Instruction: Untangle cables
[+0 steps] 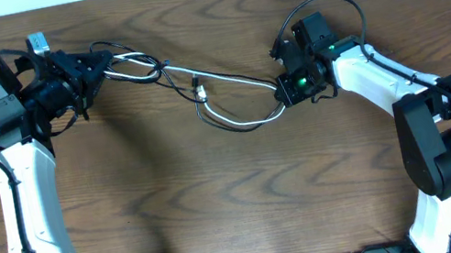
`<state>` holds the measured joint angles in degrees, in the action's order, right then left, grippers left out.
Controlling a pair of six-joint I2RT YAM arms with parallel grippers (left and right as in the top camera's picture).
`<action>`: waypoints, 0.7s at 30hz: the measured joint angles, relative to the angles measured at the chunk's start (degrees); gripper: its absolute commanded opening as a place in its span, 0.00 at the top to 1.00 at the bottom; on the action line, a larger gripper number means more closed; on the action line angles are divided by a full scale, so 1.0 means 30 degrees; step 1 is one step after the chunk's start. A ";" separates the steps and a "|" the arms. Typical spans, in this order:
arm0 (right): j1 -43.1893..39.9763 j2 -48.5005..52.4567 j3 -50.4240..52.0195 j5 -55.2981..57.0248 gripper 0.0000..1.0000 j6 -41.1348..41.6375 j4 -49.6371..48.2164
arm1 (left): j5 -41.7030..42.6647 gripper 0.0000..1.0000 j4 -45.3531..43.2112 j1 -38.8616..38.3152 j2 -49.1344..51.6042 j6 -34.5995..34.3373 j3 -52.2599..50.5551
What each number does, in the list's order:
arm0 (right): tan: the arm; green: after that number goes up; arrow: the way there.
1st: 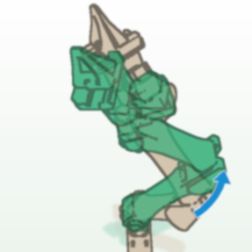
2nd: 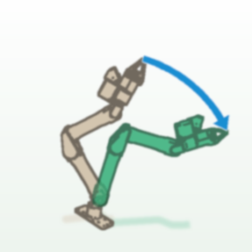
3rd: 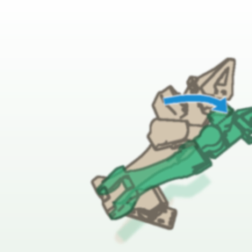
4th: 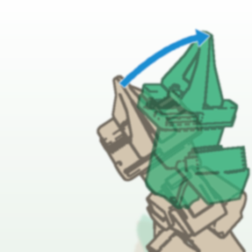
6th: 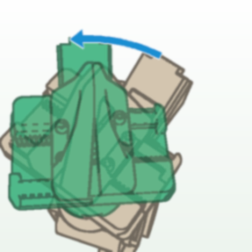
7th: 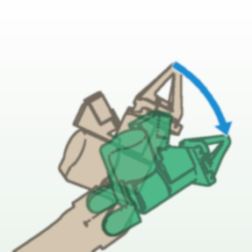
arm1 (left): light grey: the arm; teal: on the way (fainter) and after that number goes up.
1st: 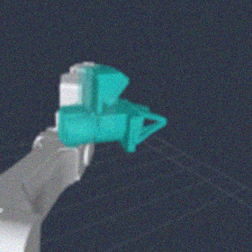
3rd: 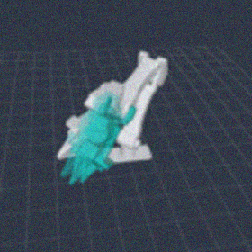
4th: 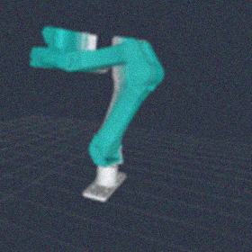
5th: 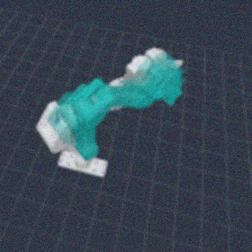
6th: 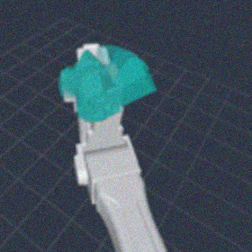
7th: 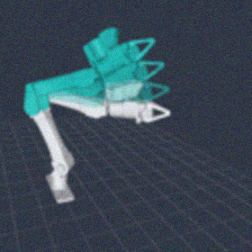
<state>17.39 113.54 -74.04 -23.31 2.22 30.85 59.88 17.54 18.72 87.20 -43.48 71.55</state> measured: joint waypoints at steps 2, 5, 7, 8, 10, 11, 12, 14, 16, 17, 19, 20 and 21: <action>0.0000 0.0000 0.0000 0.0444 0.99 -0.0408 -0.0087 | 0.0051 0.93 0.0007 -0.0007 0.0000 0.0117 0.0000; 0.0036 0.0000 0.0000 0.2994 0.99 -0.1071 -0.0233 | 0.0109 0.92 0.0131 -0.0007 0.0000 0.0576 0.0000; 0.0036 0.0000 0.0000 0.4918 0.99 -0.1268 -0.0423 | 0.0153 0.93 0.0226 -0.0007 0.0000 0.0809 0.0000; 0.0036 0.0000 0.0000 0.5792 0.99 -0.1355 -0.0510 | 0.0175 0.93 0.0248 -0.0007 0.0000 0.0933 0.0000; 0.0036 0.0000 0.0000 0.7876 0.98 -0.1464 -0.0874 | 0.0306 0.93 0.0364 -0.0022 0.0000 0.1086 0.0000; 0.0036 0.0000 0.0000 0.8539 0.98 -0.1486 -0.1027 | 0.0372 0.93 0.0430 -0.0044 0.0000 0.1144 0.0000; 0.0036 0.0000 0.0000 0.9216 0.98 -0.1530 -0.1195 | 0.0379 0.93 0.0437 -0.0044 0.0000 0.1173 0.0000; 0.0029 0.0000 0.0000 1.0280 0.98 -0.1530 -0.1537 | 0.0408 0.93 0.0437 -0.0036 0.0000 0.1392 0.0000; 0.0022 0.0000 0.0007 1.1067 0.98 -0.1537 -0.1945 | 0.0430 0.93 0.0466 -0.0036 0.0000 0.1647 0.0000; 0.0007 0.0000 0.0007 1.1344 0.98 -0.1537 -0.2178 | 0.0423 0.93 0.0568 -0.0022 0.0000 0.1829 0.0000; -0.0044 0.0000 0.0022 1.1919 0.98 -0.1545 -0.2973 | 0.0423 0.92 0.0831 0.0015 0.0000 0.2193 0.0000; -0.0095 0.0000 0.0036 1.2138 0.98 -0.1545 -0.3351 | 0.0415 0.92 0.1049 0.0015 0.0000 0.2477 0.0000; -0.0146 0.0000 0.0051 1.2349 0.97 -0.1552 -0.3687 | 0.0415 0.93 0.1188 0.0015 0.0000 0.2645 0.0000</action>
<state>16.95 113.54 -73.89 13.74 -2.44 19.79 61.12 21.10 18.76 87.20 -35.55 71.55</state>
